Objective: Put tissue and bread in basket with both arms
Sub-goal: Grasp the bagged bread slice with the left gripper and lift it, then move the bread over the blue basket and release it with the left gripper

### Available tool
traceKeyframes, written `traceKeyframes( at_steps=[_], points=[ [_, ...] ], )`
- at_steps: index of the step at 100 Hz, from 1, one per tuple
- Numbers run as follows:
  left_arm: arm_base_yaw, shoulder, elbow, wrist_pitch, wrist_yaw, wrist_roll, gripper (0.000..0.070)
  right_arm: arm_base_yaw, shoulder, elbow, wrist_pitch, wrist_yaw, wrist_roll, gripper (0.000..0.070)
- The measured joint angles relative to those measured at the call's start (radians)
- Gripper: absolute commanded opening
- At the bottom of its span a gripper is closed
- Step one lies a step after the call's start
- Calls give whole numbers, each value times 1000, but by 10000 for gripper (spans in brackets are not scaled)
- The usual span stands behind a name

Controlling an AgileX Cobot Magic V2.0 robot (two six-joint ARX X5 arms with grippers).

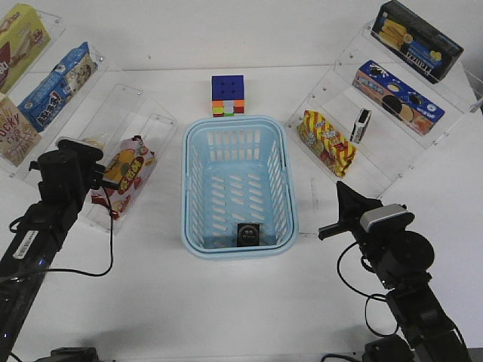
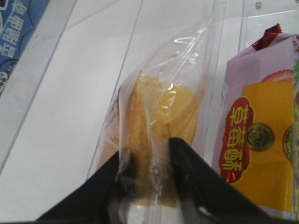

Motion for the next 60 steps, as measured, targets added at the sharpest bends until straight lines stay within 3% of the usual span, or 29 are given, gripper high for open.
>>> traceKeyframes(
  at_steps=[21, 38, 52, 60],
  points=[
    [-37, -31, 58, -38, 36, -34, 1, 0, 0, 0, 0, 0, 0, 3],
    [-129, -143, 164, -9, 251, -126, 1, 0, 0, 0, 0, 0, 0, 3],
    [-226, -185, 192, 65, 493, -281, 1, 0, 0, 0, 0, 0, 0, 3],
    [-298, -158, 191, 57, 573, -366, 1, 0, 0, 0, 0, 0, 0, 3]
  ],
)
